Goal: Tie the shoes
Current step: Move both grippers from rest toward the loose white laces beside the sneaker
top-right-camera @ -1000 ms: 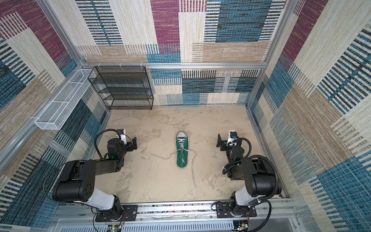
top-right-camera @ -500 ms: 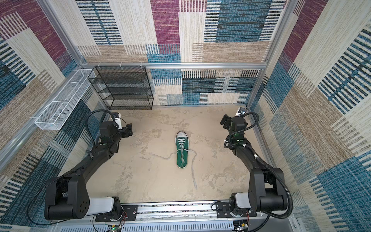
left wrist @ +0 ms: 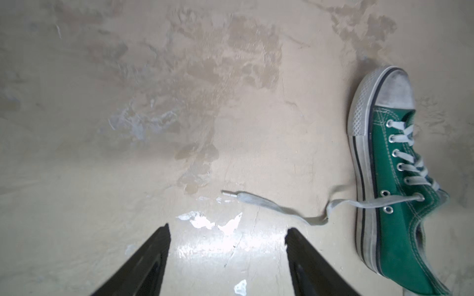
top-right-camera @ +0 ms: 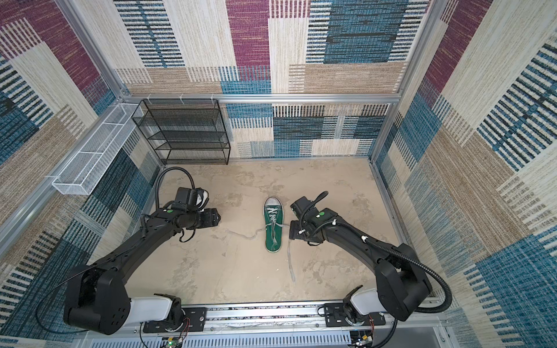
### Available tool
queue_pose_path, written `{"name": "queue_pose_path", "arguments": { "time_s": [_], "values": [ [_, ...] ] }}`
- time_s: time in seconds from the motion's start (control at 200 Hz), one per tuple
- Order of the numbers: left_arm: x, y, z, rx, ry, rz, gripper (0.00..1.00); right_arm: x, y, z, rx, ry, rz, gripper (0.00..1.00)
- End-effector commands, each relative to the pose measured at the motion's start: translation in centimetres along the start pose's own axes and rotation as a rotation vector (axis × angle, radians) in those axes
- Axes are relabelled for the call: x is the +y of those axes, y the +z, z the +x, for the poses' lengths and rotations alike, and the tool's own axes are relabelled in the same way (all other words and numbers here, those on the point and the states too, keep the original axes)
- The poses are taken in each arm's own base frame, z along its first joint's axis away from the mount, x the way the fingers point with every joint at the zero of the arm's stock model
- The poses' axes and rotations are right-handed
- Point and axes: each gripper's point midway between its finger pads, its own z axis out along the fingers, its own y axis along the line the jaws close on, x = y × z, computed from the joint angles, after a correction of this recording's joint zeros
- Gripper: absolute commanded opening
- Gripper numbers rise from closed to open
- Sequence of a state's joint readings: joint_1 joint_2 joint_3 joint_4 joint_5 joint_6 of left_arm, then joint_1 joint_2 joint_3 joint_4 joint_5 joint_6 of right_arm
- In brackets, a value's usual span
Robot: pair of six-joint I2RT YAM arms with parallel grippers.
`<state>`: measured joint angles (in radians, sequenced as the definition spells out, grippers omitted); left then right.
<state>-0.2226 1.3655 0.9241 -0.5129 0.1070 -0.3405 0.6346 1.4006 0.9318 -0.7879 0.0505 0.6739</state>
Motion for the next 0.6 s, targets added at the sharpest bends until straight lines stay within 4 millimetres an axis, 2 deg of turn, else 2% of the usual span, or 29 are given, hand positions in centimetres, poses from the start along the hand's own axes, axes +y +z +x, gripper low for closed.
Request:
{"name": "queue_pose_path", "arguments": {
  "time_s": [0.0, 0.11, 0.215, 0.401, 0.596],
  "values": [
    [-0.9, 0.5, 1.8, 0.078, -0.050, 0.031, 0.72, 1.1, 0.3, 3.7, 0.131, 0.006, -0.029, 0.73],
    [-1.1, 1.0, 2.6, 0.100, -0.050, 0.029, 0.71, 2.9, 0.6, 5.6, 0.173, -0.052, -0.076, 0.61],
    [-1.1, 1.5, 3.0, 0.120, -0.053, 0.026, 0.71, 4.1, 1.3, 7.1, 0.218, -0.099, -0.104, 0.57],
    [-1.4, 2.2, 3.5, 0.155, -0.072, 0.031, 0.69, 3.6, 2.8, 7.5, 0.245, -0.103, -0.041, 0.42],
    [-1.8, 3.0, 3.8, 0.178, -0.058, 0.017, 0.67, 2.3, 3.9, 8.3, 0.285, -0.122, 0.031, 0.33]
  ]
}}
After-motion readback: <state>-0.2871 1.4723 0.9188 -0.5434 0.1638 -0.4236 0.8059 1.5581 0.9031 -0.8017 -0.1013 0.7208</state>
